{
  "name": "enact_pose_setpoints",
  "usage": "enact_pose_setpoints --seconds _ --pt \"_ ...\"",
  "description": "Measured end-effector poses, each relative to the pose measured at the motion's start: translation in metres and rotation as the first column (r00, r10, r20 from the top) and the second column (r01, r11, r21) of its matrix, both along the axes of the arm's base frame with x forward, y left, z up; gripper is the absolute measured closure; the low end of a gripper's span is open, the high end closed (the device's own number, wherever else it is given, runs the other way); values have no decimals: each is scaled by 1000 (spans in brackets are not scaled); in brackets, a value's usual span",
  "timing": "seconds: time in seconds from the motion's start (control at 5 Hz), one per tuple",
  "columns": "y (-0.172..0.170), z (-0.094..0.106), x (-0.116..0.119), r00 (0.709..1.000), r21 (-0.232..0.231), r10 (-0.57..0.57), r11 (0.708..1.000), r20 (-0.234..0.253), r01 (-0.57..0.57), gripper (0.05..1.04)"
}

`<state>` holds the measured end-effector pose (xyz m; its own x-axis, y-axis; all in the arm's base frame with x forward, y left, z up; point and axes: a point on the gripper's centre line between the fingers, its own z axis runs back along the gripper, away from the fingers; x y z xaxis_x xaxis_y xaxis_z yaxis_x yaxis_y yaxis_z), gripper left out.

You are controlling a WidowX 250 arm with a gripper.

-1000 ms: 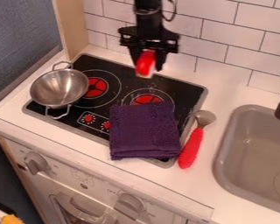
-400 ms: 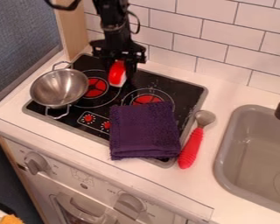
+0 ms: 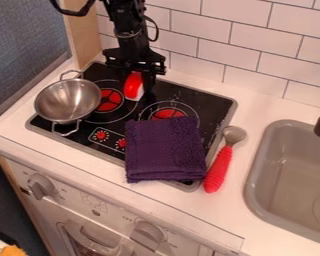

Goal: Move the red object between the two burners

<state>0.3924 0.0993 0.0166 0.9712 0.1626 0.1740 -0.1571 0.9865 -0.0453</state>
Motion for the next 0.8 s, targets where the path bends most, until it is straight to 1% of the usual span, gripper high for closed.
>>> enact_pose_setpoints --seconds 0.2,0.4,0.6,0.8 --pt "2 1 0 1000 5 -9 1000 -25 9 132" --pt "2 2 -2 999 7 -8 1000 -37 8 77" --pt "4 6 1 1000 19 -10 1000 -28 11 82" --pt "3 29 7 998 33 -2 999 55 1 83"
